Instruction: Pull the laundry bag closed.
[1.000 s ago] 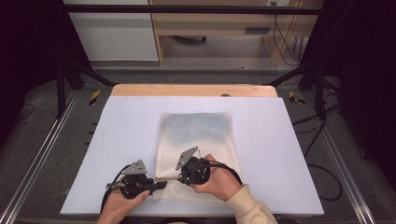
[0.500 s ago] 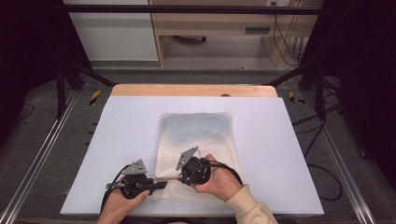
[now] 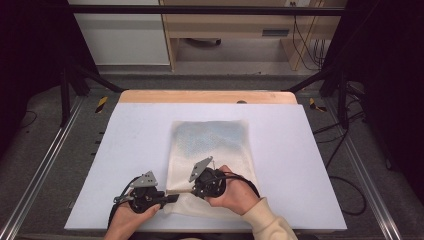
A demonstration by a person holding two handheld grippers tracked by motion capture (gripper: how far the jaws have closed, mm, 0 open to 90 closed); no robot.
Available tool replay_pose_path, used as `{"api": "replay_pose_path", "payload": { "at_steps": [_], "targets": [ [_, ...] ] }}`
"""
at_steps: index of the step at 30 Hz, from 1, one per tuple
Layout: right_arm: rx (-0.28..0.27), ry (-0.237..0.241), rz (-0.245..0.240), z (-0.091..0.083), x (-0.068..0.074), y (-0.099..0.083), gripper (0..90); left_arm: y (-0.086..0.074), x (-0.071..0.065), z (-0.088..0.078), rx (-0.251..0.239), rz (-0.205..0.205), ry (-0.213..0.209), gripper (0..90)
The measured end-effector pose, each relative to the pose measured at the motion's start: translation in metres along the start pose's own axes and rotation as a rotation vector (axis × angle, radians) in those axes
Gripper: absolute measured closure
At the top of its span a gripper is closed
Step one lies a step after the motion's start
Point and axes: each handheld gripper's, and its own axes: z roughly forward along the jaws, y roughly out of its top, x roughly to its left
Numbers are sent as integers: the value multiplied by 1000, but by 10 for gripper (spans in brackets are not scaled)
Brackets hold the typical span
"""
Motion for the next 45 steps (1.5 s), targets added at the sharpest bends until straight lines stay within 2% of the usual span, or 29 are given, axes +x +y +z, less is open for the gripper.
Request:
{"api": "replay_pose_path", "payload": {
  "at_steps": [14,45],
  "targets": [
    [2,1,-9,0,0,0,822,1,-1,0,1,8,2,831],
    [13,-8,16,-4,-2,-12,822,1,0,-1,-1,10,7,828]
  ]
}}
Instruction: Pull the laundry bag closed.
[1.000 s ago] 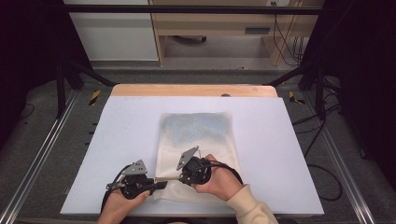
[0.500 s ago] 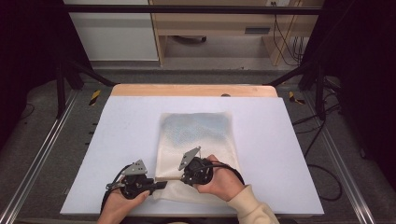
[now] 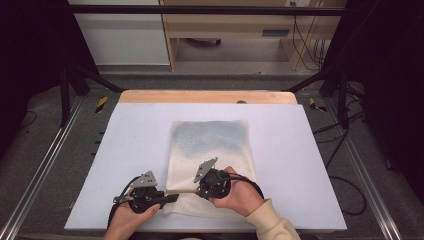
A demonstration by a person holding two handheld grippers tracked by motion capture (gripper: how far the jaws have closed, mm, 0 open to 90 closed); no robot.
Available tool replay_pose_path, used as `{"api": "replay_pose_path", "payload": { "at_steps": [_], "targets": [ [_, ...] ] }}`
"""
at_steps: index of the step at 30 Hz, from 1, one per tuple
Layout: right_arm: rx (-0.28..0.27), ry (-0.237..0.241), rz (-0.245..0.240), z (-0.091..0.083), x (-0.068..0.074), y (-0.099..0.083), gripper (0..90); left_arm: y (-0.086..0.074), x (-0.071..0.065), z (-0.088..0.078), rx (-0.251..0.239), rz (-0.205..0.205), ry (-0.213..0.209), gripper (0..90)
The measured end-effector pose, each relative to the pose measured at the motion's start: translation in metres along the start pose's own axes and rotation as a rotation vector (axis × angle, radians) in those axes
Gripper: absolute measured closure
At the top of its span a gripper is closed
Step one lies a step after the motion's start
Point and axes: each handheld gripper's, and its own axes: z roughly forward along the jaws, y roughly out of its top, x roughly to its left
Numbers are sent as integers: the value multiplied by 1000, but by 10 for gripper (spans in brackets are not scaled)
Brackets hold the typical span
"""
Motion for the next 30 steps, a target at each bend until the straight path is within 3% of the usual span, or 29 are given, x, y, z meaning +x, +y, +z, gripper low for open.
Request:
{"api": "replay_pose_path", "payload": {
  "at_steps": [30],
  "targets": [
    [4,4,9,-1,-1,-5,821,0,-1,0,7,12,7,828]
  ]
}}
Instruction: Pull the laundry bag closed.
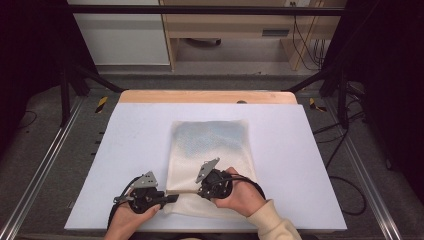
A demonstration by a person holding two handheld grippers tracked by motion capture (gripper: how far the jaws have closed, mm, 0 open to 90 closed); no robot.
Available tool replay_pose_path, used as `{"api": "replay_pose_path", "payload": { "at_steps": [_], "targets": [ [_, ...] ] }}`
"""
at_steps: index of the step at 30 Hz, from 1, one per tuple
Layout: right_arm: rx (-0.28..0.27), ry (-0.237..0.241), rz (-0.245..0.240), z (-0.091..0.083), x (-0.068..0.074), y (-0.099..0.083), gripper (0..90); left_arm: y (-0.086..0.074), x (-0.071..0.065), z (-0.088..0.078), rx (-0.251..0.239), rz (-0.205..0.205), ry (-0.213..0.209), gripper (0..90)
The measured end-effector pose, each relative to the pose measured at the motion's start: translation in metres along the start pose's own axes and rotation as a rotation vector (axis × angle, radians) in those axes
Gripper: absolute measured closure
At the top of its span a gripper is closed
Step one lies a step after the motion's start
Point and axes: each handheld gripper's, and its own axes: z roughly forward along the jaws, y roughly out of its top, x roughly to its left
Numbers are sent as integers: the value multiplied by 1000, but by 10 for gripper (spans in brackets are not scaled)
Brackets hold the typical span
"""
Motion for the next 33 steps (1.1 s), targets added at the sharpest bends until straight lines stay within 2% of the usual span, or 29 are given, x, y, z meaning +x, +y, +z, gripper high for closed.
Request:
{"api": "replay_pose_path", "payload": {
  "at_steps": [33],
  "targets": [
    [2,-11,14,-6,0,-7,821,0,-1,1,5,4,-8,828]
  ]
}}
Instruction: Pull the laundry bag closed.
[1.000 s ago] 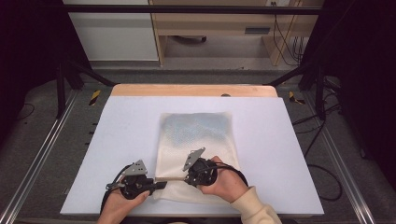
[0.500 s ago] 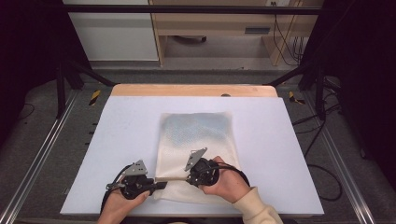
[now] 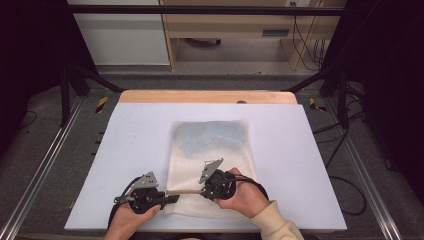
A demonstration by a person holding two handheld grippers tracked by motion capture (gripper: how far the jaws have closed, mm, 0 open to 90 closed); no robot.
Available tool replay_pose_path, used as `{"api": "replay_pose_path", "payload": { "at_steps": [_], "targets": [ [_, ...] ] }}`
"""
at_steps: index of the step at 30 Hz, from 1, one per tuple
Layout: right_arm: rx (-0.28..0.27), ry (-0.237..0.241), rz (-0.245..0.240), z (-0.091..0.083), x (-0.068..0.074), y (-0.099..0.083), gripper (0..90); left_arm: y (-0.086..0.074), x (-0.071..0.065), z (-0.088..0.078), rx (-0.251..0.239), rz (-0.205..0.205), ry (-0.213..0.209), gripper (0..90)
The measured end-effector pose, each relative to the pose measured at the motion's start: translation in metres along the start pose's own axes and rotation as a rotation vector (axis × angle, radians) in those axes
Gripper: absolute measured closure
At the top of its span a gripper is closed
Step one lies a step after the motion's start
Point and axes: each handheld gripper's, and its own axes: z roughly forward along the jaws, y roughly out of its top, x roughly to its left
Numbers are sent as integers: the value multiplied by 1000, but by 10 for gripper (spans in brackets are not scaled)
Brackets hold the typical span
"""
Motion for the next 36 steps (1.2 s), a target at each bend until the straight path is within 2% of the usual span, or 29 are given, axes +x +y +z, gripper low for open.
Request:
{"api": "replay_pose_path", "payload": {
  "at_steps": [36],
  "targets": [
    [0,-8,15,-6,-3,-11,822,0,-1,0,-6,5,-1,828]
  ]
}}
